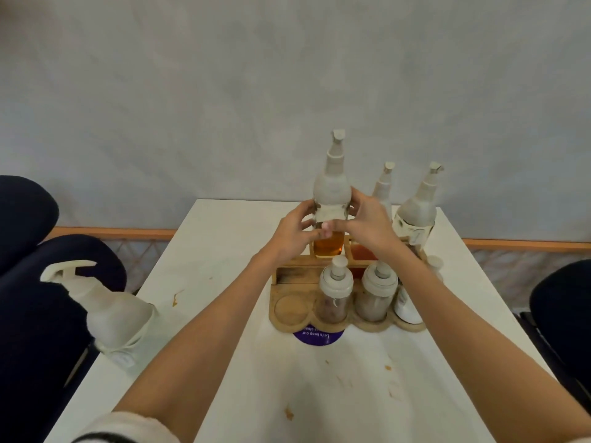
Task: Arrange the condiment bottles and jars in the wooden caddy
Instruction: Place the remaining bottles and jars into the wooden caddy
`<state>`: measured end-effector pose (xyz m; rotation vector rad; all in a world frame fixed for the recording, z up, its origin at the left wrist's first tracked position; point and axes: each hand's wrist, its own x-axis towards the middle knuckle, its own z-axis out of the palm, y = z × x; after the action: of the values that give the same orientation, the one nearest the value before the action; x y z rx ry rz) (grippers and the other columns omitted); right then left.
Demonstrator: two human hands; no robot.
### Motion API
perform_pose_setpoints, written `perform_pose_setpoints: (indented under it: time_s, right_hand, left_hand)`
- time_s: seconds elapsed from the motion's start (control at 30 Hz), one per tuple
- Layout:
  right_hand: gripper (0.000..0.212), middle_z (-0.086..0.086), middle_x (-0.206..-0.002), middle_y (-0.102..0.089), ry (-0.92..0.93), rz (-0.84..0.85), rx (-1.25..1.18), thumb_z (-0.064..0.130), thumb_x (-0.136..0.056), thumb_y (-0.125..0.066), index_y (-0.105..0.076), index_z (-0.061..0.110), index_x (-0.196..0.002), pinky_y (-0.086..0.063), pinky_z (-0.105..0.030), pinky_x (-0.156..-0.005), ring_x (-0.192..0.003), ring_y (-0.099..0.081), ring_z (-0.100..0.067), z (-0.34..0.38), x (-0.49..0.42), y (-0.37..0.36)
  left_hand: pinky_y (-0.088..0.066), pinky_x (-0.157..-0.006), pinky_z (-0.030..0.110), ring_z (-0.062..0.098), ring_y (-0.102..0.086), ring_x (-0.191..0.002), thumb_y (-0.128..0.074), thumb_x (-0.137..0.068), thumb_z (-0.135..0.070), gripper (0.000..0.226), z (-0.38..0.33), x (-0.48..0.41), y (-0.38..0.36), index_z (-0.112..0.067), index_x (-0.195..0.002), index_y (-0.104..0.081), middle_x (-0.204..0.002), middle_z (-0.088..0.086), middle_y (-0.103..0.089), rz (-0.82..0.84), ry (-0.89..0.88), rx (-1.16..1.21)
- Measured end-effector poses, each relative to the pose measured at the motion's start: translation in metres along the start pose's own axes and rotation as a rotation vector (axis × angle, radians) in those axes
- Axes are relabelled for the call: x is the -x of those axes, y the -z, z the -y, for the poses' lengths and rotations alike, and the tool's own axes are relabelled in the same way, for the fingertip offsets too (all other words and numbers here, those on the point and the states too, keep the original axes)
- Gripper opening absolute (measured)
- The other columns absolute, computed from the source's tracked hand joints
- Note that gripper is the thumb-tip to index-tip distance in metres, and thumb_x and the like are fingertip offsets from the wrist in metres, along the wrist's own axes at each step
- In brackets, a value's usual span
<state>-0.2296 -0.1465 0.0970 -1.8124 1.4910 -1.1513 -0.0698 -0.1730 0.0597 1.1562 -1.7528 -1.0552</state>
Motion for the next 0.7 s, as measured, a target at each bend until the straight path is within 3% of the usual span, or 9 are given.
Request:
perform_pose_setpoints:
  time_s: [0.13, 0.27, 0.37, 0.47, 0.7]
  right_hand:
    - [0.073, 0.001, -0.114, -0.066, -0.015, 0.004, 0.022, 0.018, -0.07, -0.086, -0.053, 0.014, -0.134, -0.045, -0.026, -0.084, -0.107, -0.06, -0.021, -0.007, -0.004, -0.003]
    - [0.07, -0.004, -0.117, -0.067, -0.055, 0.037, 0.035, 0.016, -0.07, -0.085, -0.053, 0.011, -0.132, -0.048, -0.03, -0.09, -0.109, -0.06, -0.023, -0.018, -0.003, -0.008]
    - [0.067, -0.005, -0.116, -0.066, -0.091, 0.048, 0.07, 0.015, -0.071, -0.085, -0.053, 0.008, -0.129, -0.045, -0.027, -0.082, -0.106, -0.058, -0.022, -0.025, -0.001, -0.014]
    - [0.062, -0.006, -0.113, -0.064, -0.162, 0.069, 0.093, 0.011, -0.073, -0.083, -0.052, 0.005, -0.126, -0.043, -0.022, -0.075, -0.101, -0.056, -0.018, -0.028, -0.001, -0.017]
    - [0.06, -0.008, -0.116, -0.063, -0.339, 0.138, 0.122, 0.014, -0.077, -0.08, -0.048, 0.007, -0.127, -0.051, -0.036, -0.088, -0.109, -0.058, -0.024, -0.036, -0.004, -0.023]
  left_hand:
    - [-0.044, -0.108, 0.035, 0.019, -0.052, -0.126, -0.077, -0.083, -0.02, 0.067, 0.007, -0.005, -0.006, -0.013, -0.141, -0.044, -0.138, 0.003, -0.055, 0.003, 0.021, -0.007]
    - [-0.043, -0.108, 0.033, 0.02, -0.052, -0.127, -0.077, -0.082, -0.017, 0.067, 0.016, -0.005, -0.011, -0.009, -0.14, -0.045, -0.137, 0.006, -0.056, 0.021, 0.064, -0.028]
    - [-0.043, -0.101, 0.026, 0.021, -0.053, -0.125, -0.077, -0.082, -0.016, 0.069, 0.019, -0.003, -0.016, -0.011, -0.141, -0.042, -0.138, 0.006, -0.054, 0.036, 0.102, -0.074]
    - [-0.048, -0.097, 0.031, 0.024, -0.057, -0.12, -0.078, -0.081, -0.011, 0.076, 0.021, -0.005, -0.02, -0.014, -0.143, -0.035, -0.138, 0.007, -0.053, 0.066, 0.143, -0.088]
    - [-0.047, -0.102, 0.044, 0.029, -0.055, -0.123, -0.074, -0.084, -0.007, 0.074, 0.025, -0.005, -0.028, -0.014, -0.145, -0.031, -0.136, 0.013, -0.054, 0.09, 0.187, -0.155]
